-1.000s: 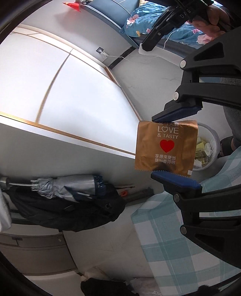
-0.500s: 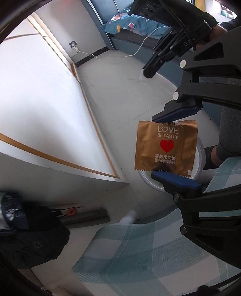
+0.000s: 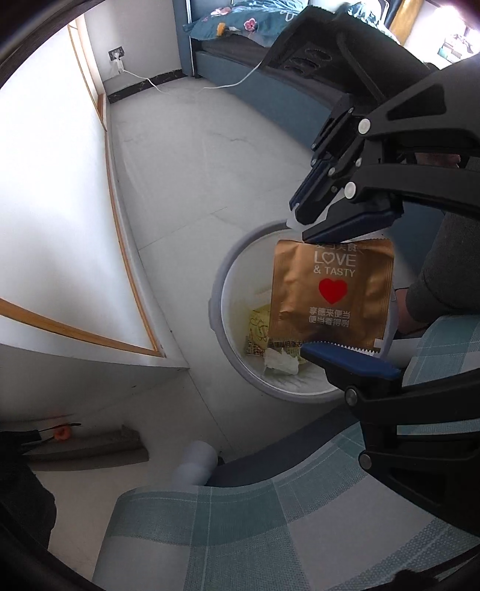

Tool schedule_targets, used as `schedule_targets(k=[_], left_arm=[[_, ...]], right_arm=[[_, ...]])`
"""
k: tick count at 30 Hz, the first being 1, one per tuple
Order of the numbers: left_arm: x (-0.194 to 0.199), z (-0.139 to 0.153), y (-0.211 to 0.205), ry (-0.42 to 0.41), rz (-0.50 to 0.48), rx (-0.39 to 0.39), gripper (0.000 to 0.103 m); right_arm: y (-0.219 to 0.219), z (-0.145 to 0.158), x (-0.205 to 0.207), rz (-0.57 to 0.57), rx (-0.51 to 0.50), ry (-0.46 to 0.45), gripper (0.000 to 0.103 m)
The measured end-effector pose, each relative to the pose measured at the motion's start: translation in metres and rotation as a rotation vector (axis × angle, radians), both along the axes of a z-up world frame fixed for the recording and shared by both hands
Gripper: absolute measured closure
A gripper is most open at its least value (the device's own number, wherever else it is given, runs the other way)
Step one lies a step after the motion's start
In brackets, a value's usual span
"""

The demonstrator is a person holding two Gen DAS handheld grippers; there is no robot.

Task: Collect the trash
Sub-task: 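Open both grippers to drop the packet and strip into the bin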

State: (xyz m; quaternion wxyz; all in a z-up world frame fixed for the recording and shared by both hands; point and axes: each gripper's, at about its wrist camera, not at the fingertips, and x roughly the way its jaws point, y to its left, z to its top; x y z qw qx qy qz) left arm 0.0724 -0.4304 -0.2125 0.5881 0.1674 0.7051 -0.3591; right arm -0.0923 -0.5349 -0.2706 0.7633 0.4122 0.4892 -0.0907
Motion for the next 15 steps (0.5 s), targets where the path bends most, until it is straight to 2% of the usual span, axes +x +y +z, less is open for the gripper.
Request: schedule_targets(k=[3, 6, 7, 9, 11, 15], left_arm=[[0.004, -0.005, 0.001, 0.013, 0.009, 0.030, 0.047], [0.009, -0.008, 0.002, 0.040, 0.026, 0.045, 0.041], [0.008, -0.009, 0.002, 0.050, 0.022, 0.046, 0.040], [0.006, -0.010, 0.001, 0.055, 0.014, 0.053, 0.033], [0.004, -0.006, 0.000, 0.046, 0.009, 0.044, 0.032], [0.003, -0.001, 0.001, 0.026, 0.005, 0.050, 0.028]], right_arm=[[0.008, -0.020, 0.007, -0.011, 0.053, 0.046, 0.090], [0.012, -0.024, 0.008, -0.014, 0.072, 0.054, 0.088], [0.012, -0.024, 0.008, -0.015, 0.070, 0.057, 0.085], [0.011, -0.022, 0.006, -0.019, 0.069, 0.062, 0.079], [0.007, -0.017, 0.002, -0.026, 0.062, 0.065, 0.070], [0.000, -0.010, -0.011, -0.050, 0.057, 0.063, 0.063]])
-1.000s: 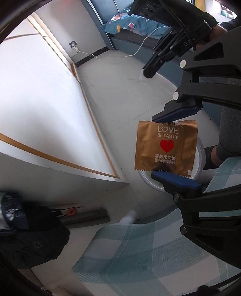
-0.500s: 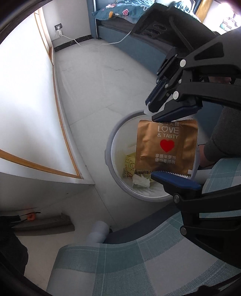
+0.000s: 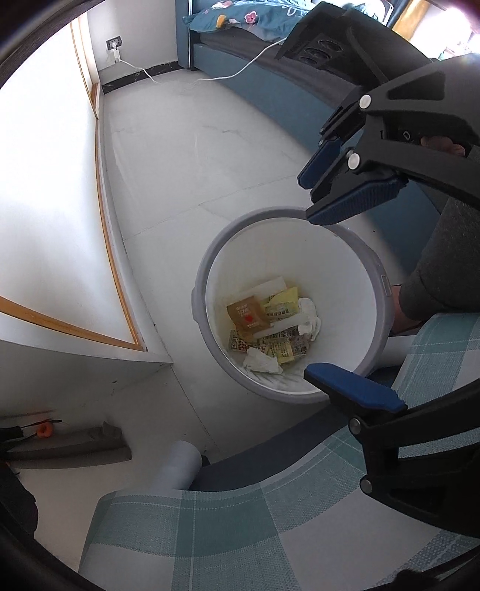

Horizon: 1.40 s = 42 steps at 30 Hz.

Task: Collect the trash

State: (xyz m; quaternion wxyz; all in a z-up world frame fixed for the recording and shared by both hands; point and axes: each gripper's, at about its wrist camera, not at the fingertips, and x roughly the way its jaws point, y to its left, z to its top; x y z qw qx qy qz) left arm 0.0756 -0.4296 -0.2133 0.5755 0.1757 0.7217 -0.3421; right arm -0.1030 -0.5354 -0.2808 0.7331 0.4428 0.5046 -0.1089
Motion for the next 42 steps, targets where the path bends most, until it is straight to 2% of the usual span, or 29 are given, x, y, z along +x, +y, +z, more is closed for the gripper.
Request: schedule_targets(k=[4, 7, 17, 26, 33, 42], left_arm=[[0.001, 0.002, 0.003, -0.047, -0.006, 0.011, 0.028], [0.000, 0.010, 0.005, -0.093, -0.010, 0.017, 0.028], [-0.006, 0.057, 0.017, -0.257, 0.007, -0.048, 0.028], [-0.009, 0.088, 0.034, -0.331, 0.031, -0.076, 0.027], [-0.012, 0.100, 0.041, -0.369, 0.039, -0.073, 0.027], [-0.015, 0.106, 0.047, -0.368, 0.050, -0.087, 0.027]], right_arm=[[-0.003, 0.007, -0.001, -0.014, -0.010, -0.004, 0.055], [-0.005, 0.013, -0.003, -0.012, -0.022, -0.009, 0.053], [-0.012, 0.040, -0.004, -0.006, -0.032, -0.026, 0.039], [-0.010, 0.070, -0.004, 0.024, -0.053, -0.039, 0.029], [-0.006, 0.084, -0.007, 0.040, -0.059, -0.039, 0.026], [-0.004, 0.091, -0.010, 0.032, -0.071, -0.038, 0.025]])
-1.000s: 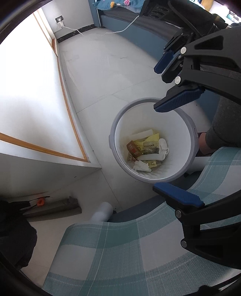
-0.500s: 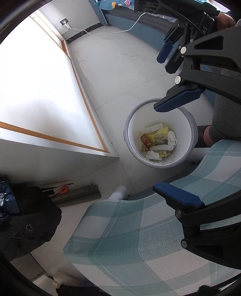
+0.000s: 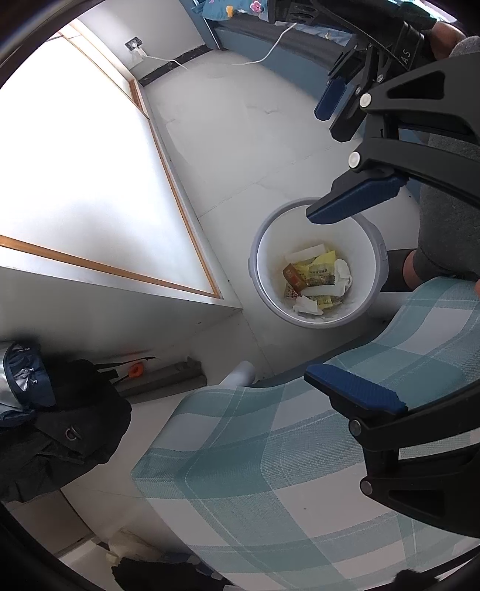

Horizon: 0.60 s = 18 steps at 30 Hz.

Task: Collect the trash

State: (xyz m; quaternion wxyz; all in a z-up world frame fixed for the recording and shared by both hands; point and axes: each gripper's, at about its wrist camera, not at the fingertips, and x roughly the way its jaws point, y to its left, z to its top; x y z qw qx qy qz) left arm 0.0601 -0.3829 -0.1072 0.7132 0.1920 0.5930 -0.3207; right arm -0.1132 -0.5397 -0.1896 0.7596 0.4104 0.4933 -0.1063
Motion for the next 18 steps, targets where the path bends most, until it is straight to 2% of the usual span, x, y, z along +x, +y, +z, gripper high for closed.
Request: schedule_targets(k=[18], left_arm=[[0.0014, 0.0027, 0.0058, -0.005, 0.024, -0.003, 0.027]], right_arm=[[-0.0005, 0.0020, 0.0007, 0.006, -0.011, 0.004, 0.025]])
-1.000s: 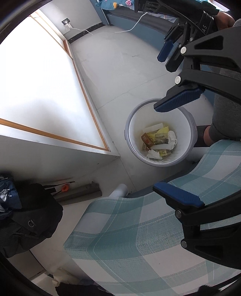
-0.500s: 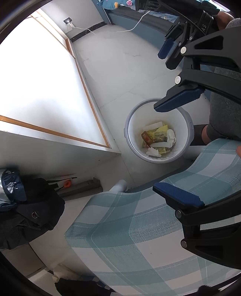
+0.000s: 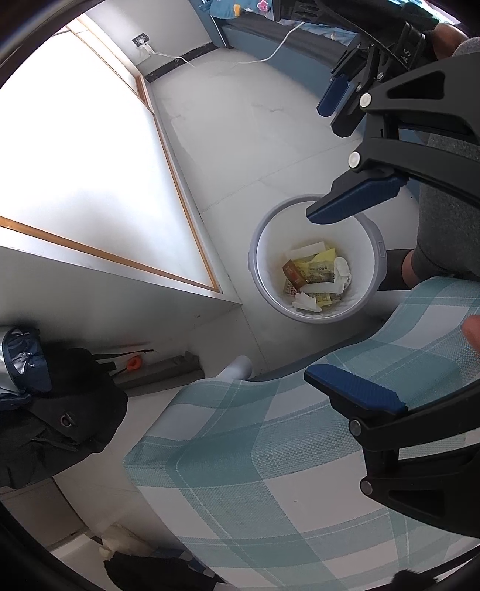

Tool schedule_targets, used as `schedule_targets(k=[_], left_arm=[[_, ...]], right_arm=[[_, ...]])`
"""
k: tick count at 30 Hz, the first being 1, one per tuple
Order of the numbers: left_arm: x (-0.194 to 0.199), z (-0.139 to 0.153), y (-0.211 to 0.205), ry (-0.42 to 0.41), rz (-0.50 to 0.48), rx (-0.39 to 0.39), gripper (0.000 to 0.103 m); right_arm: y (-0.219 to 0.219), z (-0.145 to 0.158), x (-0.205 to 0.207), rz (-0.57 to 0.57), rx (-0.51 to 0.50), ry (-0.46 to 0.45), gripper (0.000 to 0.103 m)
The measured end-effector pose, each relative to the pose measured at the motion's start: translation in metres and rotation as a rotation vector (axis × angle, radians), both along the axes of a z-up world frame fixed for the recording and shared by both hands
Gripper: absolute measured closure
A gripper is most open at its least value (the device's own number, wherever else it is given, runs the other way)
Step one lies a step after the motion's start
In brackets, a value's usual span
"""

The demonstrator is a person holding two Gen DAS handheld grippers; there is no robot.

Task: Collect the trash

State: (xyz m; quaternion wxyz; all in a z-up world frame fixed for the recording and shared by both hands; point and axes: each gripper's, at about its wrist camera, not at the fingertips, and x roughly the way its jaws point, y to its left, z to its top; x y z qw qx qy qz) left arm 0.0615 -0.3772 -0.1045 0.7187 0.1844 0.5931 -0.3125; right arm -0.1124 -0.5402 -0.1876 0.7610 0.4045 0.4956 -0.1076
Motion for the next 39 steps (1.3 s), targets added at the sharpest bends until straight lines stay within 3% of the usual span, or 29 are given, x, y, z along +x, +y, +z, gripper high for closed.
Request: schedule_targets(k=[32, 39], left_arm=[[0.002, -0.009, 0.001, 0.009, 0.010, 0.017, 0.027], [0.002, -0.006, 0.005, 0.032, 0.013, -0.036, 0.027]], right_arm=[[0.001, -0.002, -0.001, -0.005, -0.008, 0.009, 0.025], [0.002, -0.002, -0.001, -0.003, -0.012, 0.009, 0.025]])
